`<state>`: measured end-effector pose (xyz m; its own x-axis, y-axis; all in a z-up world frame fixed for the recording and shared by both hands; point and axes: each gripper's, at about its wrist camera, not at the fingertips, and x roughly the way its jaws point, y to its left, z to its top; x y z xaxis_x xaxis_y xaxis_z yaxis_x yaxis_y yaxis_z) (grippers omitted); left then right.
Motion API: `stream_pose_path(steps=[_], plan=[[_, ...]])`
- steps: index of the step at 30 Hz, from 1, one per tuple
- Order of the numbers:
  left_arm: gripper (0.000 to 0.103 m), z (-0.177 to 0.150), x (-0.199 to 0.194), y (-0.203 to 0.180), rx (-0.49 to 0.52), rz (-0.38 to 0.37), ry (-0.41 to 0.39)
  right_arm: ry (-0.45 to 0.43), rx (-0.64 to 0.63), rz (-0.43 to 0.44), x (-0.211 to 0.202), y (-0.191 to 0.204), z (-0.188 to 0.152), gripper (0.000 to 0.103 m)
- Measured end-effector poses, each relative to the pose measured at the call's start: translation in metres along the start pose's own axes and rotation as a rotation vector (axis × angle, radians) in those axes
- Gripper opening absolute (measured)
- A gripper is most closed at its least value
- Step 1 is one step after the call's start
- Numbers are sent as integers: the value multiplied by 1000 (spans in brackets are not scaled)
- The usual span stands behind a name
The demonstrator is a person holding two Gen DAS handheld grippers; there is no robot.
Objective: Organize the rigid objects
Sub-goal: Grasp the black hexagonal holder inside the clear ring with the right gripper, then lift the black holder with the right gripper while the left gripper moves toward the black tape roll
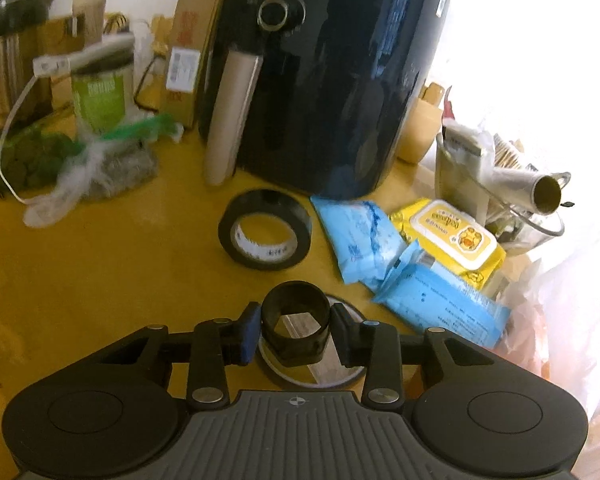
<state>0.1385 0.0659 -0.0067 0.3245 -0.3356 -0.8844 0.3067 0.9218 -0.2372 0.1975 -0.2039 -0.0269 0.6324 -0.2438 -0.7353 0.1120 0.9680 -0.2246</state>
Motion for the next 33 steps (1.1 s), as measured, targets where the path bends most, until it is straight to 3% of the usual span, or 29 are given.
stream_pose_path(steps=[5,10,14,17,25,33], plan=[[60,5,0,-7,19,-13,-10,12,32,139,-20,-5,6,40],[60,11,0,-16,41,-31,-22,116,-11,315,-22,-8,0,40],[60,12,1,-21,55,-39,-24,202,-88,373,-18,-2,-14,40],[60,11,0,-23,61,-41,-23,214,-120,381,-19,3,-23,40],[60,9,-2,-24,58,-36,-20,250,-58,332,-20,4,-27,46],[60,7,-5,-25,57,-34,-20,213,42,250,-28,8,-22,44]])
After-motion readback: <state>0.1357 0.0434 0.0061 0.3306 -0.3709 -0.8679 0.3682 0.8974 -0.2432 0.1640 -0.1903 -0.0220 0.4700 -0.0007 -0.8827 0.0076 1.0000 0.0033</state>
